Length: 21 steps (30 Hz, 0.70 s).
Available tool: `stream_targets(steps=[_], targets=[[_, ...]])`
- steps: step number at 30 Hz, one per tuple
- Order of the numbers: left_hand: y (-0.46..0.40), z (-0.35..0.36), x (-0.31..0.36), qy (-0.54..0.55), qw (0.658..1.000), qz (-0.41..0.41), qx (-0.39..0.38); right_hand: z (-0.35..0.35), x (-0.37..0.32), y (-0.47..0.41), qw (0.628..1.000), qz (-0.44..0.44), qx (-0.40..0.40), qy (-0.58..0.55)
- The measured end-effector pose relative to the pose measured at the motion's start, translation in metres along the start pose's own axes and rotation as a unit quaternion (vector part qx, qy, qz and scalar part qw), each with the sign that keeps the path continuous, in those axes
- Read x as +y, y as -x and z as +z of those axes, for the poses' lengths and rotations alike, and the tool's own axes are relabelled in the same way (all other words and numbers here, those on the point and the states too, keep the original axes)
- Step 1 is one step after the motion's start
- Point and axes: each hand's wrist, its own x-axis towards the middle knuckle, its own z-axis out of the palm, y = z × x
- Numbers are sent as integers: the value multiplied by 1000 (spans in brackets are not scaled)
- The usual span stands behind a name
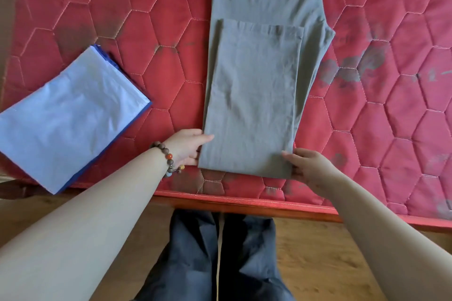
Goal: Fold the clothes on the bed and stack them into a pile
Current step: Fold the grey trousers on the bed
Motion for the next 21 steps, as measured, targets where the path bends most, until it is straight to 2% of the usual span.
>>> stream_targets(steps=[3,6,12,16,18,19,21], targets=[[1,3,-19,-37,995,74,59,9,8,1,990,-50,89,100],[3,6,-31,-86,984,109,115,17,14,2,972,-86,147,163],[12,9,-46,-161,962,149,164,26,27,12,967,-104,178,147],[16,18,-49,-206,939,169,217,34,30,15,953,-95,201,207],[23,30,-49,-204,921,197,266,43,32,18,923,-100,248,276],[26,36,-50,-215,899,230,304,48,33,19,893,-121,293,318],[29,47,-52,-299,821,322,363,62,33,23,819,-213,363,391]])
